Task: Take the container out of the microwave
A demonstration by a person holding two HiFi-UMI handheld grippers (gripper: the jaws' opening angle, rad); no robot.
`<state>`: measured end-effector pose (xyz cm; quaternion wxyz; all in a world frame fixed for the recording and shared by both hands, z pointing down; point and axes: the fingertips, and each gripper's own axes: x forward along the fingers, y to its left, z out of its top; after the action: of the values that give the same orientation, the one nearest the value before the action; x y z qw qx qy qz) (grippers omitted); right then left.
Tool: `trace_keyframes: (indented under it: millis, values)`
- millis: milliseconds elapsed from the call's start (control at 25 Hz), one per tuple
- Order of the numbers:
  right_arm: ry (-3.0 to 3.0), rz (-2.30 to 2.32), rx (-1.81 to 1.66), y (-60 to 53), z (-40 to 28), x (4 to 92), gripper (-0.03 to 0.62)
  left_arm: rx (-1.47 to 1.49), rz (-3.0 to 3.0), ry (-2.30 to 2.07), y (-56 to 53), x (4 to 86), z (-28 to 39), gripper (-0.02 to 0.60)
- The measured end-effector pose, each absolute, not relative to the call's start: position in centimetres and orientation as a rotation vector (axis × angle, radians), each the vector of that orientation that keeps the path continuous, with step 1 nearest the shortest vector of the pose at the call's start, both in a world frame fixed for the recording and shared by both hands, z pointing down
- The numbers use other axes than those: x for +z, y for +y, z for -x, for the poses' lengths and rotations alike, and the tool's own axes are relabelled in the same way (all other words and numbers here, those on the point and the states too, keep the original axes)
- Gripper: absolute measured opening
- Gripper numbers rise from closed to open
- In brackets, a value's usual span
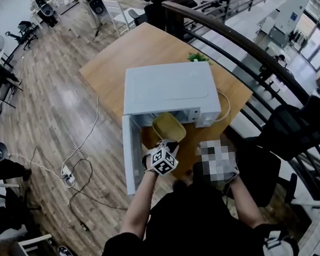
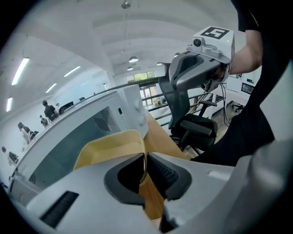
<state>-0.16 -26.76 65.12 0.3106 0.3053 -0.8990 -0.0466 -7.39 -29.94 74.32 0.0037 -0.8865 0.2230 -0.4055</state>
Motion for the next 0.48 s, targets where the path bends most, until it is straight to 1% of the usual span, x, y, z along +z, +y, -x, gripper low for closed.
trace_keyframes:
  millis: [480]
  values:
    - [-2.348, -0.800, -0.116, -23.4, 0.5, 66.0, -0.002, -1.279, 2.715, 0.592, -26.0, 73.6, 7.8, 0.025]
